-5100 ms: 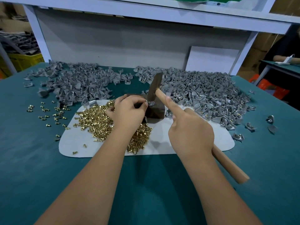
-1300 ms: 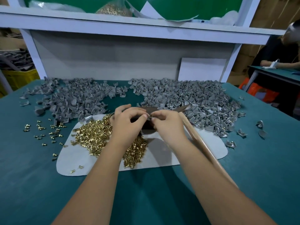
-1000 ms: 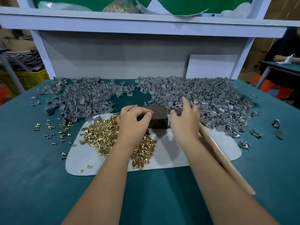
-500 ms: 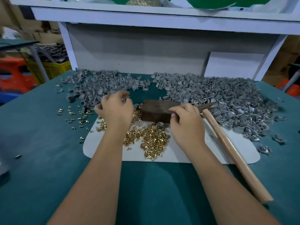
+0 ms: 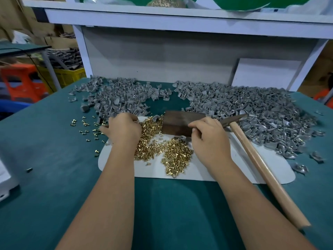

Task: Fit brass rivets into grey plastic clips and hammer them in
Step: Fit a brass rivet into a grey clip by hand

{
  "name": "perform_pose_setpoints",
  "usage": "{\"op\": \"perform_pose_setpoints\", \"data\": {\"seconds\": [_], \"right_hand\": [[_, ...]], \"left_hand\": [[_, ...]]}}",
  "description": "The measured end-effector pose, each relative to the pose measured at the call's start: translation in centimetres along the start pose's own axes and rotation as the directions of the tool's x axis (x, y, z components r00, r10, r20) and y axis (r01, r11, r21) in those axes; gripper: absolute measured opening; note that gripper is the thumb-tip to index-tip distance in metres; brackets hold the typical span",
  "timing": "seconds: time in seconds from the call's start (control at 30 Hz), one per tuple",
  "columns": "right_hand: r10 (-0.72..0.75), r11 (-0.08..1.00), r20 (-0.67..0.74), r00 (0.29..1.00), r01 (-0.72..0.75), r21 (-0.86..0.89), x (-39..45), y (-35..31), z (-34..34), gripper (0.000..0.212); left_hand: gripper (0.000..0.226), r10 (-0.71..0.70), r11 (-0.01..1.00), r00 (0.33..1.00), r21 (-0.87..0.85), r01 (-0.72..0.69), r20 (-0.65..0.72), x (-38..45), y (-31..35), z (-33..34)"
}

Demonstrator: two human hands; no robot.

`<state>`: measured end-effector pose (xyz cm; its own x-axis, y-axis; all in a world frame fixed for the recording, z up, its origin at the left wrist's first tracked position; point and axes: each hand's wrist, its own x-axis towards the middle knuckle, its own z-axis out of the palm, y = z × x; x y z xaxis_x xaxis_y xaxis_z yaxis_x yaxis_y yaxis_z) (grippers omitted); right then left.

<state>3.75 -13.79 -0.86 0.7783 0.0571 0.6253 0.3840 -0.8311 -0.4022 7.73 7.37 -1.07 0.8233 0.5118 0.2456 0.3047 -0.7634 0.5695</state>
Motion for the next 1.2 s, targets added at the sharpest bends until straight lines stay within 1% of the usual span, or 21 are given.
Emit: {"op": "perform_pose_setpoints", "data": {"seconds": [0.13,0.2,0.23,0.27,0.3,0.33,0.37,0.43,0.47,0.53,0.6,0.67,0.73,0.8,0.87,0.93,1.0,1.07,1.1,1.17,1.2], "right_hand": [[-0.012,1.000,0.023,1.000,0.012,-0.021,0.0,-0.2,-0.2,0.022],[-0.038,0.999,0.043,0.998,0.040,-0.029,0.0,-0.5,-0.3,0.023],[-0.052,0.998,0.069,0.996,0.054,-0.025,-0.1,-0.7,-0.3,0.024],[-0.063,0.998,0.116,0.991,0.065,-0.020,-0.1,-0.9,-0.3,0.024],[-0.069,0.997,0.186,0.980,0.073,-0.015,-0.1,-1.0,-0.3,0.025],[-0.078,0.996,0.272,0.959,0.084,-0.011,-0.2,-1.2,-0.1,0.025],[-0.091,0.994,0.354,0.931,0.104,-0.017,-0.3,-1.3,0.0,0.025],[-0.125,0.986,0.446,0.886,0.160,-0.040,-0.4,-1.5,0.4,0.029],[-0.126,0.985,0.460,0.879,0.164,-0.043,-0.4,-1.5,0.5,0.031],[-0.081,0.994,0.460,0.884,0.104,-0.025,-0.2,-1.7,0.7,0.028],[-0.038,0.999,0.459,0.887,0.037,0.011,-0.1,-1.9,0.9,0.019],[-0.029,0.999,0.466,0.884,0.013,0.038,-0.1,-2.1,0.9,0.006],[-0.032,0.998,0.471,0.882,0.004,0.060,-0.1,-2.4,0.9,0.009],[-0.033,0.997,0.472,0.881,-0.004,0.077,-0.1,-2.4,0.9,0.007],[-0.045,0.995,0.472,0.881,-0.005,0.104,-0.2,-2.3,0.8,0.004],[-0.055,0.991,0.464,0.884,-0.010,0.135,-0.2,-2.2,0.8,0.004],[-0.049,0.985,0.442,0.896,-0.030,0.170,-0.2,-2.0,0.7,0.004],[-0.041,0.977,0.406,0.913,-0.048,0.206,-0.3,-1.9,0.7,0.005],[-0.038,0.972,0.383,0.923,-0.054,0.227,-0.3,-1.8,0.7,0.007],[-0.024,0.961,0.330,0.944,-0.069,0.267,-0.3,-1.7,0.8,0.011],[-0.007,0.955,0.303,0.953,-0.083,0.283,-0.3,-1.7,0.8,0.013]], "left_hand": [[0.030,-0.006,1.000,0.999,-0.001,0.006,-0.039,0.1,0.1,-0.1],[0.023,0.042,0.995,0.993,-0.091,-0.052,-0.106,0.0,0.5,-0.1],[0.021,0.078,0.979,0.987,-0.178,-0.103,-0.142,-0.1,0.9,-0.2],[0.022,0.112,0.939,0.980,-0.305,-0.158,-0.163,-0.4,1.3,-0.1],[0.023,0.133,0.869,0.978,-0.457,-0.192,-0.158,-0.8,1.9,-0.1],[0.024,0.144,0.781,0.981,-0.593,-0.195,-0.134,-1.1,2.5,0.0],[0.024,0.156,0.703,0.982,-0.686,-0.186,-0.106,-1.4,2.9,0.1],[0.022,0.204,0.613,0.977,-0.770,-0.176,-0.061,-1.9,3.7,0.3],[0.021,0.236,0.587,0.971,-0.790,-0.177,-0.042,-2.1,4.0,0.4],[0.021,0.295,0.573,0.955,-0.797,-0.190,-0.015,-2.2,4.4,0.6],[0.020,0.348,0.583,0.937,-0.786,-0.204,0.015,-2.4,4.6,0.8],[0.021,0.392,0.586,0.918,-0.786,-0.195,0.064,-2.5,4.9,1.0],[0.022,0.425,0.618,0.899,-0.760,-0.202,0.106,-2.6,5.0,1.3],[0.022,0.436,0.689,0.894,-0.677,-0.258,0.103,-2.5,4.9,1.7],[0.019,0.437,0.763,0.897,-0.556,-0.330,0.067,-2.6,4.9,2.1],[0.019,0.432,0.783,0.901,-0.513,-0.352,0.042,-2.7,4.9,2.3],[0.026,0.424,0.777,0.905,-0.526,-0.344,0.035,-2.6,4.9,2.4],[0.032,0.397,0.750,0.918,-0.584,-0.311,0.021,-2.5,4.8,2.3],[0.030,0.373,0.722,0.928,-0.631,-0.286,0.007,-2.3,4.7,2.3],[0.012,0.302,0.669,0.953,-0.704,-0.236,-0.033,-2.2,4.6,2.1],[0.004,0.264,0.660,0.963,-0.720,-0.217,-0.047,-2.3,4.6,2.0]]}}
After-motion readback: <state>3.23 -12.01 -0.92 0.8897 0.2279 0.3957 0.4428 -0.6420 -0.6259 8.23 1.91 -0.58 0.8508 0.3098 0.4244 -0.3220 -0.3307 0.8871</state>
